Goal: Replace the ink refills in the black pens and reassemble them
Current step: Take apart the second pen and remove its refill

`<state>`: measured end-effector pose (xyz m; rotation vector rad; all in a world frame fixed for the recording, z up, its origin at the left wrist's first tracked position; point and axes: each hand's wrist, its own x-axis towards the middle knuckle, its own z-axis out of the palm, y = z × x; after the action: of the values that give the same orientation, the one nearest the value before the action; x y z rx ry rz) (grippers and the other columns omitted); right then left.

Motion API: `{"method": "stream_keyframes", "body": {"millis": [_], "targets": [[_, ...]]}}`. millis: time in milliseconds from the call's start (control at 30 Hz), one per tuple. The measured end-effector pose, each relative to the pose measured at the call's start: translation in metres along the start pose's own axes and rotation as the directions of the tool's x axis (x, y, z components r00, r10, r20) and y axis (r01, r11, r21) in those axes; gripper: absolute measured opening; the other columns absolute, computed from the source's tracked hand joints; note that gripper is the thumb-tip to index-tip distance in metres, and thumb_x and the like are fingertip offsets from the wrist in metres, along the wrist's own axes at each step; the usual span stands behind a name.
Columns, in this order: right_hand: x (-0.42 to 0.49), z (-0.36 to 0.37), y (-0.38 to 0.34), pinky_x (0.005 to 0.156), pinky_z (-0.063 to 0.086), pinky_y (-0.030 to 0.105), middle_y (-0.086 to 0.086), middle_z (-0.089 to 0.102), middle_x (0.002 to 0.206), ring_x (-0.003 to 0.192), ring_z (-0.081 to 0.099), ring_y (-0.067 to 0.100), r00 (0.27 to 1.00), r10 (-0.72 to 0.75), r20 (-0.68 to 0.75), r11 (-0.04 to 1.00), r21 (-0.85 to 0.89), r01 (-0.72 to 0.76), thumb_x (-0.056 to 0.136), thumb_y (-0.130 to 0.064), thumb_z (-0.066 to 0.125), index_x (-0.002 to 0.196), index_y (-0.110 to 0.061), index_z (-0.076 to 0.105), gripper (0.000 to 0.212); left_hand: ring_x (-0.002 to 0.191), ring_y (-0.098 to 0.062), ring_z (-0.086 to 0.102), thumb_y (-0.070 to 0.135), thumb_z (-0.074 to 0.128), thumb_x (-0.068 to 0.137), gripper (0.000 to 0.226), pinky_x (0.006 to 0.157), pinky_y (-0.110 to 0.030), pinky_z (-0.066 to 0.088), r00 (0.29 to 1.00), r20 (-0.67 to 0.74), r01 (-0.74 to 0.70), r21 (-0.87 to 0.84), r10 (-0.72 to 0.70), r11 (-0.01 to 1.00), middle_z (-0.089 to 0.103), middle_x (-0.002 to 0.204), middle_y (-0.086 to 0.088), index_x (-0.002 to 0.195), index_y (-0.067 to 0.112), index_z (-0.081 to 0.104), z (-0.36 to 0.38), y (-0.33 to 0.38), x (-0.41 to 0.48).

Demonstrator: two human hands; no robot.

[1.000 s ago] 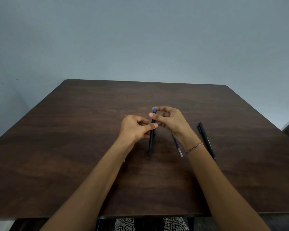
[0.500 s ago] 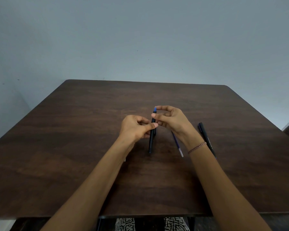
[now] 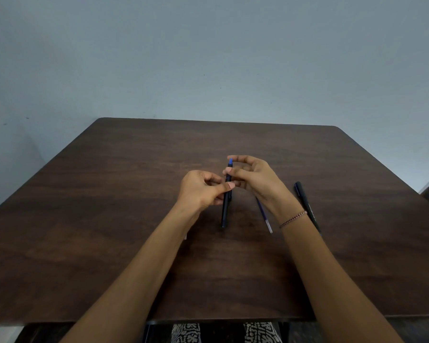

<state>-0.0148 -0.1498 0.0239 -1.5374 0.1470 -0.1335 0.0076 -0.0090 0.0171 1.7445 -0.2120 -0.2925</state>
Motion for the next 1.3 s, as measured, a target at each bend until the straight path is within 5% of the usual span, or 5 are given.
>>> {"method": "stream_keyframes", "body": {"millis": [100, 267, 567, 800, 1300], "targets": [[-0.0013, 0.0002, -0.0029, 0.078, 0.055, 0.028, 0.009, 0.071, 0.093, 0.084, 0.068, 0.016, 0.999, -0.005, 0.054, 0.998, 0.068, 0.001, 0.091, -0.007, 0.052, 0.117, -0.009, 0.058, 0.026, 0.06, -0.009, 0.066, 0.016, 0.079, 0.072, 0.018, 0.05, -0.02, 0.054, 1.0, 0.013, -0.002, 0.012, 0.002, 1.0, 0.069, 0.074, -0.004, 0.085, 0.009, 0.068, 0.0, -0.0005, -0.0003], [-0.0013, 0.0031, -0.0006, 0.061, 0.052, 0.016, -0.002, 0.064, 0.076, 0.062, 0.063, 0.002, 0.991, -0.091, -0.1, 0.975, -0.211, 0.069, 0.076, -0.024, 0.075, 0.114, -0.01, 0.059, 0.044, 0.063, -0.008, 0.067, 0.018, 0.078, 0.072, 0.023, 0.048, -0.017, 0.052, 0.999, 0.027, 0.017, 0.037, -0.018, 0.999, 0.071, 0.079, -0.005, 0.091, 0.008, 0.069, 0.0006, 0.001, -0.0001], [-0.0024, -0.0013, -0.0049, 0.075, 0.056, 0.022, 0.012, 0.072, 0.096, 0.084, 0.069, 0.014, 0.998, -0.052, 0.031, 0.994, 0.097, 0.048, 0.094, -0.002, 0.045, 0.118, -0.011, 0.055, 0.028, 0.065, -0.009, 0.066, 0.018, 0.078, 0.073, 0.018, 0.049, -0.018, 0.052, 0.999, 0.037, 0.005, 0.046, -0.007, 0.999, 0.069, 0.077, -0.003, 0.087, 0.011, 0.068, 0.0009, 0.0031, -0.0029], [-0.0008, -0.0004, -0.0006, 0.075, 0.056, 0.025, 0.0, 0.067, 0.087, 0.083, 0.068, 0.013, 0.992, -0.118, -0.044, 0.99, -0.082, 0.114, 0.076, -0.014, 0.074, 0.117, -0.013, 0.057, 0.044, 0.063, -0.008, 0.066, 0.017, 0.077, 0.074, 0.014, 0.049, -0.017, 0.052, 1.0, 0.03, 0.005, 0.035, -0.006, 0.999, 0.069, 0.076, -0.002, 0.081, 0.014, 0.066, 0.0004, 0.0032, -0.0038], [-0.0021, 0.0002, -0.0008, 0.069, 0.055, 0.021, 0.011, 0.067, 0.085, 0.079, 0.068, 0.016, 0.968, -0.214, -0.134, 0.975, -0.096, 0.202, 0.077, -0.007, 0.073, 0.107, -0.008, 0.063, 0.031, 0.064, -0.008, 0.067, 0.015, 0.076, 0.074, 0.018, 0.051, -0.019, 0.054, 0.999, 0.05, 0.001, 0.017, -0.002, 1.0, 0.071, 0.081, -0.002, 0.09, 0.018, 0.068, -0.0013, 0.0067, -0.0063]]}}
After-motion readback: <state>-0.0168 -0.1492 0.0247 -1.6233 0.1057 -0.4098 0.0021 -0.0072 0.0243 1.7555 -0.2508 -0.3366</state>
